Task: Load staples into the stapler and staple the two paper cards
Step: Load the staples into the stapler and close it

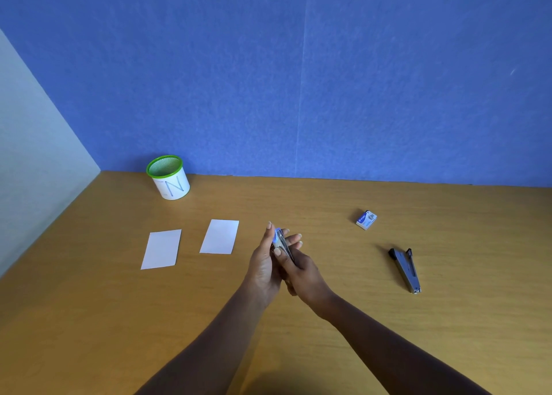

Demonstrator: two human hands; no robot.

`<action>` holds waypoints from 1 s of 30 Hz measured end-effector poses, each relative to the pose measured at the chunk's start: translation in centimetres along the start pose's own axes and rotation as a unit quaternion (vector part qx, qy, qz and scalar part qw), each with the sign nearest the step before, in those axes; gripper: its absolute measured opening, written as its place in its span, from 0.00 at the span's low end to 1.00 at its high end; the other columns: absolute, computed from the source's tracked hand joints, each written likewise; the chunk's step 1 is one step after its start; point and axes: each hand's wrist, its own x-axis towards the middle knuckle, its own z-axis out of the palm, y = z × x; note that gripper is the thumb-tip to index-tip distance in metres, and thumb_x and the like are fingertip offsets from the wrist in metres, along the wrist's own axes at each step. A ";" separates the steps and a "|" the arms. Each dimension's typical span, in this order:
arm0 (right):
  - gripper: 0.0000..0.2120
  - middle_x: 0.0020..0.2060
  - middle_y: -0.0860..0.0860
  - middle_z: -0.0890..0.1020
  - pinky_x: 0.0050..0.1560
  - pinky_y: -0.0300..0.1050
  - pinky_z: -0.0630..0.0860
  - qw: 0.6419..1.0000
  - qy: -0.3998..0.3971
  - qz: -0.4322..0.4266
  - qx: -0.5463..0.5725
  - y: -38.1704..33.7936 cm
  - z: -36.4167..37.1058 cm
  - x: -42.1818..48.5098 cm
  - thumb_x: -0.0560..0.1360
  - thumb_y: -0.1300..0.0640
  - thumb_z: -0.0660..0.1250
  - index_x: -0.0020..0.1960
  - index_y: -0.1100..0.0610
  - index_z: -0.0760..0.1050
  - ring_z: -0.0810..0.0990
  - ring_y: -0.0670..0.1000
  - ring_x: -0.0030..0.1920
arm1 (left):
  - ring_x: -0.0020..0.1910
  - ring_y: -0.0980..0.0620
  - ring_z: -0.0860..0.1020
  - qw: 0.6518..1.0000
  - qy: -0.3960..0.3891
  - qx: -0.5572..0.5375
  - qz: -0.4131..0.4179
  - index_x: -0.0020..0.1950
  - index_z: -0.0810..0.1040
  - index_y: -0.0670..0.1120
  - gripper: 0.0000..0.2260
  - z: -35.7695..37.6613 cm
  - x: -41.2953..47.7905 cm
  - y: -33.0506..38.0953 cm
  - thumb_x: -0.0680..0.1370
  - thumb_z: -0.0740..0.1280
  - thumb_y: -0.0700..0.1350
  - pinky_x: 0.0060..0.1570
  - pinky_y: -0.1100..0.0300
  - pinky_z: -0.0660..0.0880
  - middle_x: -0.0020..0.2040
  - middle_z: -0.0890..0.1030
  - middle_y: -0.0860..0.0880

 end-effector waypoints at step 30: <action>0.10 0.28 0.42 0.71 0.27 0.28 0.65 0.996 0.003 -0.038 -0.082 -0.3 -0.1 0.3 0.80 0.51 0.57 0.40 0.43 0.67 0.72 0.34 0.24 | 0.52 0.50 0.81 1.000 0.005 -0.027 0.005 0.51 0.75 0.43 0.20 0.1 0.5 -0.2 0.75 0.61 0.59 0.55 0.54 0.75 0.47 0.83 0.46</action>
